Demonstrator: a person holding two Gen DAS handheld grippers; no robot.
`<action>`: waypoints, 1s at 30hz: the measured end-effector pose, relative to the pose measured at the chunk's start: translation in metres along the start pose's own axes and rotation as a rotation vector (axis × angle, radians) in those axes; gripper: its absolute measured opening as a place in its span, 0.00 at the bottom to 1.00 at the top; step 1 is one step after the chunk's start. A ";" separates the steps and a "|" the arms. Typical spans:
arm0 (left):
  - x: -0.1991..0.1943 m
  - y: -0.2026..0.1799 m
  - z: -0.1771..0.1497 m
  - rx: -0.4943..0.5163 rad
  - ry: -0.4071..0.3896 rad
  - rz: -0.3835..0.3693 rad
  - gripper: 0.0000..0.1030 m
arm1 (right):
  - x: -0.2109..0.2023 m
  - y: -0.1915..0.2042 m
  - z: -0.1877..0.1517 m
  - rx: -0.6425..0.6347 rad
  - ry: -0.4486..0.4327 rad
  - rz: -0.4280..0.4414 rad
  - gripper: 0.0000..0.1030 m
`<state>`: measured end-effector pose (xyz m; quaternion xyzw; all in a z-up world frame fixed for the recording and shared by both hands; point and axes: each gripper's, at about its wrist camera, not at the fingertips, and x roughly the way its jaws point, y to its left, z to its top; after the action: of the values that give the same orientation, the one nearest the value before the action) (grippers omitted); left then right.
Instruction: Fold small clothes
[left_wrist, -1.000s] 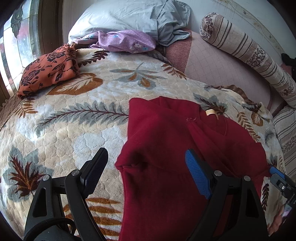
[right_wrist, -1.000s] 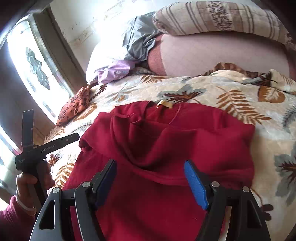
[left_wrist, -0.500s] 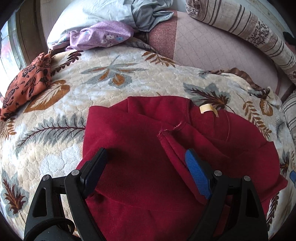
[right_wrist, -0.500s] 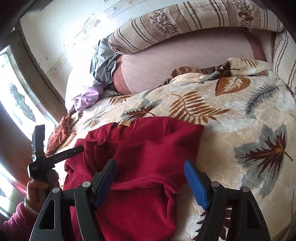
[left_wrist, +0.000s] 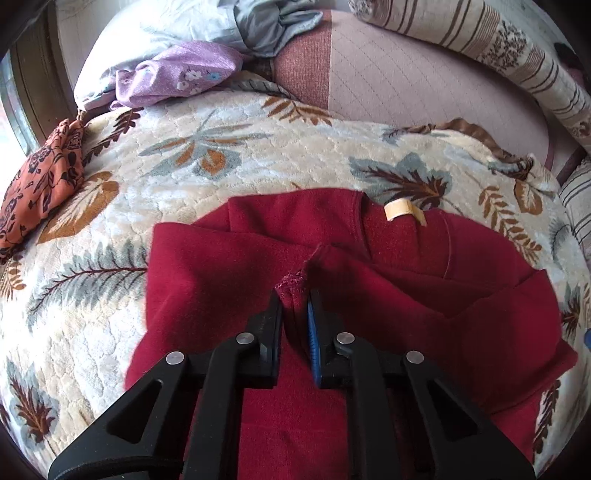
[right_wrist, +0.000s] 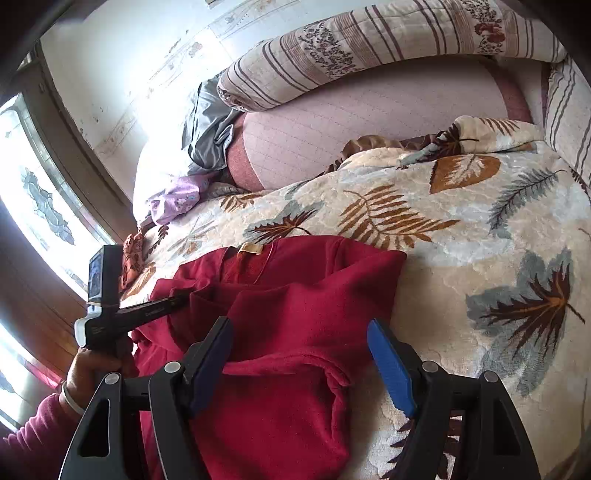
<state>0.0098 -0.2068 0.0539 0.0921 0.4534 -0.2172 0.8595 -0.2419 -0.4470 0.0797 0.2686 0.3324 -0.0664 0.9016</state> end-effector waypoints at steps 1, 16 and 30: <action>-0.013 0.004 0.001 -0.001 -0.031 -0.009 0.10 | 0.000 -0.001 0.000 0.001 0.000 -0.006 0.70; -0.042 0.061 -0.046 -0.069 -0.070 0.029 0.10 | 0.038 -0.002 -0.015 0.036 0.138 -0.046 0.70; -0.044 0.040 -0.046 0.005 -0.045 -0.028 0.10 | 0.045 -0.004 -0.010 -0.099 0.123 -0.209 0.17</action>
<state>-0.0275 -0.1419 0.0618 0.0828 0.4347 -0.2322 0.8662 -0.2147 -0.4426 0.0428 0.1915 0.4162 -0.1268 0.8798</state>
